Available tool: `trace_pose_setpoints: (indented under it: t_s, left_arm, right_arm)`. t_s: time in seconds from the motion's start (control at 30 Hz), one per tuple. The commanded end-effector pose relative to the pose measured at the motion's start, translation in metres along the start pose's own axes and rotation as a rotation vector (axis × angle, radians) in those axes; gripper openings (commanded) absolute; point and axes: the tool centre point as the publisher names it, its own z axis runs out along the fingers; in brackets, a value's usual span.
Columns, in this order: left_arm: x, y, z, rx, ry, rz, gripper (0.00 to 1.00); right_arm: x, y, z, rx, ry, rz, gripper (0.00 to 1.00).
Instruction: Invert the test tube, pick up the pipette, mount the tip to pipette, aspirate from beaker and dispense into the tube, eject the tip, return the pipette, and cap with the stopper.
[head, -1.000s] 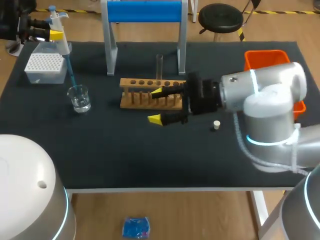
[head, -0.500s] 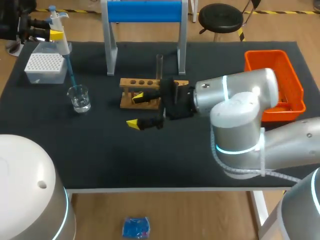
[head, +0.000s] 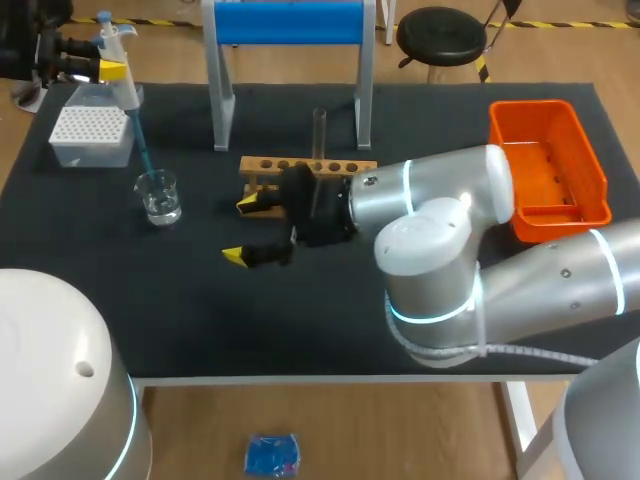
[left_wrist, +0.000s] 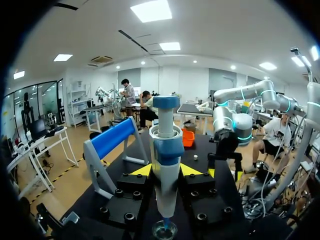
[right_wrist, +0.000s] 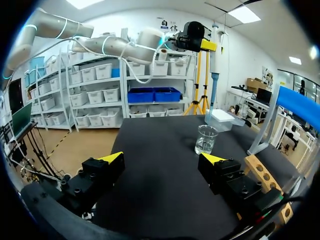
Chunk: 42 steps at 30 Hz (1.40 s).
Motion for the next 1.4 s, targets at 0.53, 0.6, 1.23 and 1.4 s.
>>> trace_pose_setpoints:
  t_s: [0.53,0.6,1.23,1.4]
  left_arm:
    - [0.0,0.0,-0.001,0.001,0.001,0.001,0.0]
    - [0.0,0.0,-0.001,0.001,0.001,0.001,0.0]
    - [0.0,0.0,-0.001,0.001,0.001,0.001,0.0]
    - [0.0,0.0,-0.001,0.001,0.001,0.001,0.0]
  right_arm:
    - [-0.031,-0.001,0.036,0.025,-0.011,-0.001,1.0]
    - [-0.032,0.0,0.036,0.008,-0.025,0.005,1.0]
    - [-0.032,0.0,0.036,0.008,-0.025,0.005,1.0]
    - [-0.032,0.0,0.036,0.008,-0.025,0.005,1.0]
